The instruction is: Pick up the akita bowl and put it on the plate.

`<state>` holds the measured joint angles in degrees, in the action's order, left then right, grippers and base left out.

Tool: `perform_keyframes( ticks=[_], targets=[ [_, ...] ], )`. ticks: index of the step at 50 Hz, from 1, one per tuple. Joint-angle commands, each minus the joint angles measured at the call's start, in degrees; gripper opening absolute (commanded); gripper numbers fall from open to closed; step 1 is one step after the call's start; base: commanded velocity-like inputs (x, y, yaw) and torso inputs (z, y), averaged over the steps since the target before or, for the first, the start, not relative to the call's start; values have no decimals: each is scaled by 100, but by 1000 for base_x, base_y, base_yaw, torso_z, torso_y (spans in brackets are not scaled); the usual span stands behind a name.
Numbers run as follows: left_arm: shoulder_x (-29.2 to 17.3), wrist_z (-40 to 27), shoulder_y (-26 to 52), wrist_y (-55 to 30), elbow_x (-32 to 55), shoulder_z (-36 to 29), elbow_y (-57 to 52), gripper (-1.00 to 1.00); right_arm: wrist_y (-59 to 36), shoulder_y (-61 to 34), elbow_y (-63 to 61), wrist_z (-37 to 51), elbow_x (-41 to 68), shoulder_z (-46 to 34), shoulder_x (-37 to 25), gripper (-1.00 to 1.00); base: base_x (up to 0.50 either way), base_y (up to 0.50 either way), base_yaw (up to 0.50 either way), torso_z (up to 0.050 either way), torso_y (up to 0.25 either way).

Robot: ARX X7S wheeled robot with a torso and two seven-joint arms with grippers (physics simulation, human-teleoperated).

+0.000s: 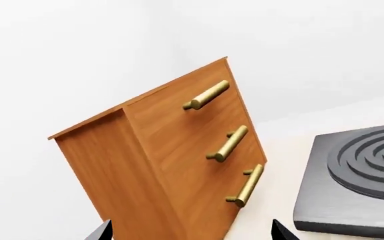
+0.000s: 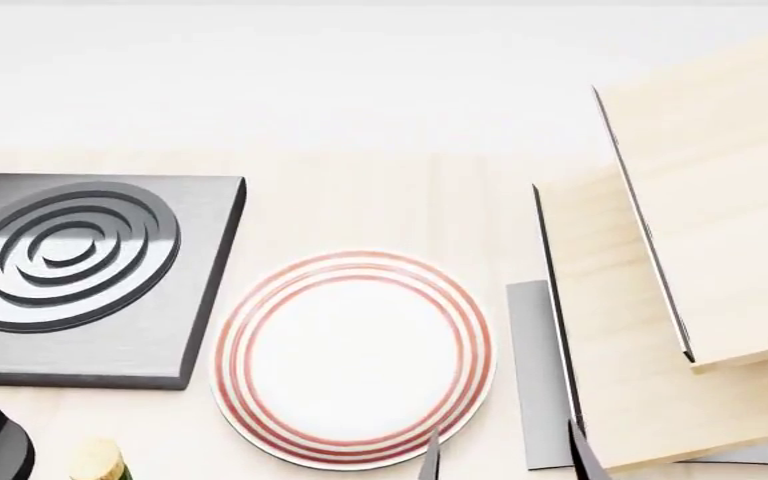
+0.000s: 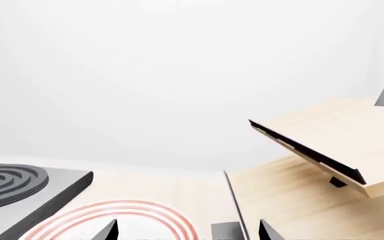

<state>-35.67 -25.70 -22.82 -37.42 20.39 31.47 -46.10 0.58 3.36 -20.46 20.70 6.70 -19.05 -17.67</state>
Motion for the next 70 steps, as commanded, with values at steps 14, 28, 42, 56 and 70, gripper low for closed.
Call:
perform_keyframes(
  ticks=[14, 28, 42, 56, 70],
  targets=[
    [-1311, 815, 511, -2767, 1773, 525, 605, 100, 52, -88, 190, -12, 68, -47, -13, 100, 0, 0, 0, 0, 0],
    [-1423, 921, 1033, -3907, 2532, 401, 1300, 100, 128, -149, 371, -19, 101, -85, 9, 100, 0, 0, 0, 0, 0],
    [-1452, 941, 1185, -4483, 2904, 515, 1609, 100, 181, -182, 485, -14, 161, -83, 5, 100, 0, 0, 0, 0, 0],
    [-1407, 1042, 1173, -4429, 3018, 510, 1871, 100, 194, -245, 600, -9, 136, -150, 18, 100, 0, 0, 0, 0, 0],
    [-1397, 1126, 1082, -4198, 2941, 243, 2122, 100, 199, -259, 612, 17, 120, -196, 12, 100, 0, 0, 0, 0, 0]
  ],
)
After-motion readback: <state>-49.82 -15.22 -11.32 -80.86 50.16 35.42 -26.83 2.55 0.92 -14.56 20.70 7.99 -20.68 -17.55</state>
